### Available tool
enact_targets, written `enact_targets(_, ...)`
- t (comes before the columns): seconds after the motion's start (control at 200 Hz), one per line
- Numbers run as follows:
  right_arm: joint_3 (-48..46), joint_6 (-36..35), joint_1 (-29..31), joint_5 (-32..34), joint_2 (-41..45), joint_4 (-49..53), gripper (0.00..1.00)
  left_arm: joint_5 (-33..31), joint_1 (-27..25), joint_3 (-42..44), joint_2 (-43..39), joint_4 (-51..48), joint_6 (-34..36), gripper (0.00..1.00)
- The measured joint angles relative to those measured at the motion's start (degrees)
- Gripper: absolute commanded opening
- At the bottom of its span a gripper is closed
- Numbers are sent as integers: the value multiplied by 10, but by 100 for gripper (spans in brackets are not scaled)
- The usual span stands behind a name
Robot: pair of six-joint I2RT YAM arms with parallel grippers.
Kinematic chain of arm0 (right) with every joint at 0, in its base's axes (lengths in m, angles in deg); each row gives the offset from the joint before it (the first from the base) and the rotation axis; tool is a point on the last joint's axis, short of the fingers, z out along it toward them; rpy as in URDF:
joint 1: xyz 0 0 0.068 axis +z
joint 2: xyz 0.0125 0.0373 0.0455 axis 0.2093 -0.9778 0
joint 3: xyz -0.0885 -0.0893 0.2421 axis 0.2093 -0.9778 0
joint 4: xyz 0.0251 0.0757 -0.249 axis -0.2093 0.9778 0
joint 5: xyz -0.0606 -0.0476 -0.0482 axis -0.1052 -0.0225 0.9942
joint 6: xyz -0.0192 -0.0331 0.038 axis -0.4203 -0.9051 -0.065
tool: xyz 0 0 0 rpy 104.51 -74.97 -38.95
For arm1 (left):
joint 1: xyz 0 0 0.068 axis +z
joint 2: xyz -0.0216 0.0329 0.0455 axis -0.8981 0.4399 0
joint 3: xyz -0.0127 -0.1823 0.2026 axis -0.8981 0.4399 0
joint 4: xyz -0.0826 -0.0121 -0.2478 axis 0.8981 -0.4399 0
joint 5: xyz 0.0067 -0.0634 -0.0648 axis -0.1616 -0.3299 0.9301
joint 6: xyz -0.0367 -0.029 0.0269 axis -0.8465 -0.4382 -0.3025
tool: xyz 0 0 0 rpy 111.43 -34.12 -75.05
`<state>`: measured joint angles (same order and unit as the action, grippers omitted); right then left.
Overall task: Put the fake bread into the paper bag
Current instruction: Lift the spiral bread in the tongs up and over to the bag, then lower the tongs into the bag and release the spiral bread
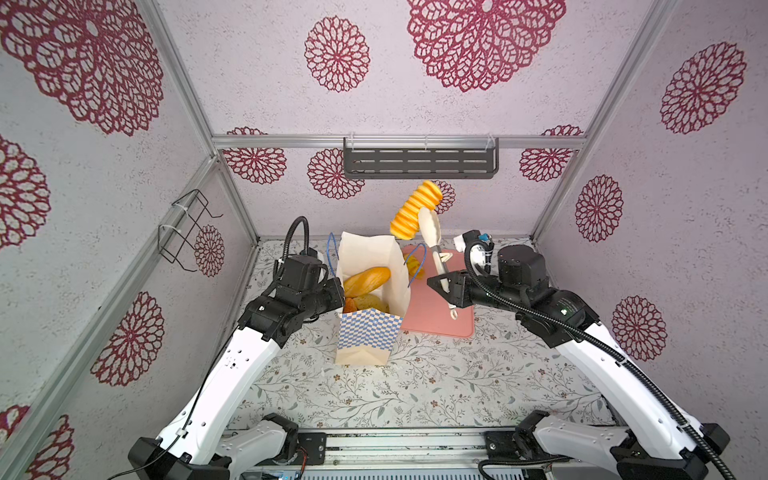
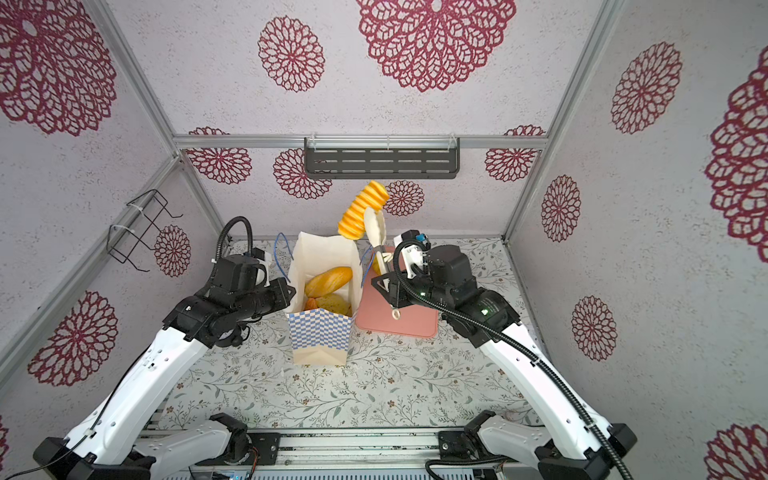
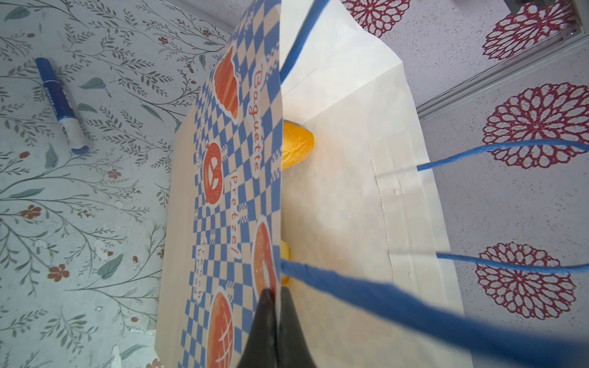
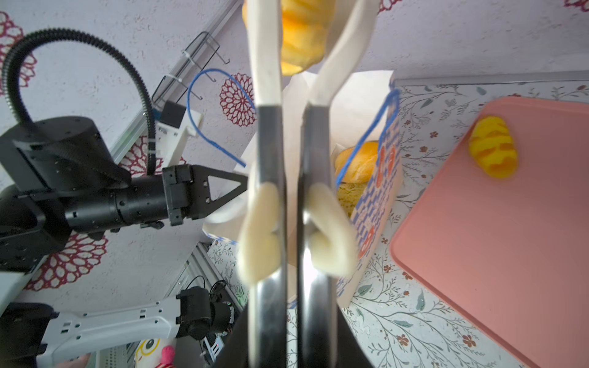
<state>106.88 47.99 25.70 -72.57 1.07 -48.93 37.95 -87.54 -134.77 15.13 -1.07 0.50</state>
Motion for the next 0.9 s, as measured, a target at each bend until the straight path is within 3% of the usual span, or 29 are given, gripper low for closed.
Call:
enact_targets(0.445,-46,-1,88,7,-6,4,0,0,0,0,0,1,-6,0)
enact_targets(0.901,-76,0,112,21,-7,11,0,0,0,0,0,1,-8,0)
